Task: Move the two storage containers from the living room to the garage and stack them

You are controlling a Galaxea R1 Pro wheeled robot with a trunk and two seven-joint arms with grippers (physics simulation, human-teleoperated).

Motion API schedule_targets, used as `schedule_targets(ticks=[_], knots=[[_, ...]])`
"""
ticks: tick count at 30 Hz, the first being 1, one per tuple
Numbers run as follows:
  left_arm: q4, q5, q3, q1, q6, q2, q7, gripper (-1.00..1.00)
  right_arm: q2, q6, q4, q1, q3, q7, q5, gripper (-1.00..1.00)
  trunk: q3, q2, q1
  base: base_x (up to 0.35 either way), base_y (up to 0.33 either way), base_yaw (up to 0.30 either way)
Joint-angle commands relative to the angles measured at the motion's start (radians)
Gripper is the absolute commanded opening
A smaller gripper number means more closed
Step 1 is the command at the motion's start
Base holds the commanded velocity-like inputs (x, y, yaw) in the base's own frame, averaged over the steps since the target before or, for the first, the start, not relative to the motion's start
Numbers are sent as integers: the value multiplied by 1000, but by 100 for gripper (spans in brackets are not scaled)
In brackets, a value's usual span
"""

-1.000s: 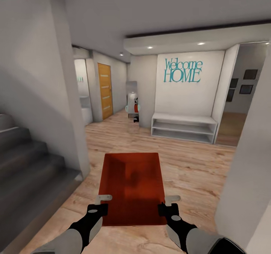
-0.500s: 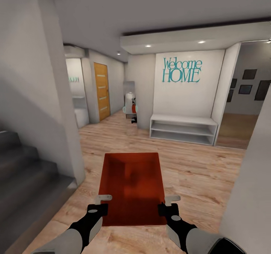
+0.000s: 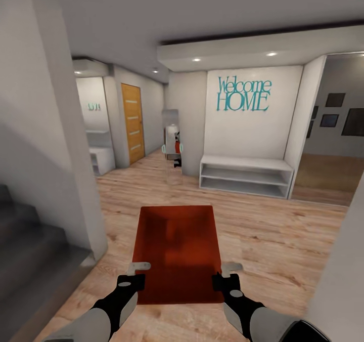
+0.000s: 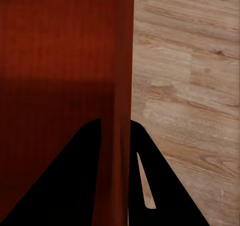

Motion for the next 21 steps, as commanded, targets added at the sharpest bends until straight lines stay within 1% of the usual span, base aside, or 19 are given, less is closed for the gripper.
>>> schedule_targets(ticks=[1,21], knots=[[-18,-24,56,-1,4,-2,4,-100,0,-8,5,0,-4,-12,-32,-100,-1,-1,1,321,0,0],[-17,-24,56,-1,4,-2,4,-100,1,-8,5,0,-4,-12,-32,-100,-1,-1,1,321,0,0]])
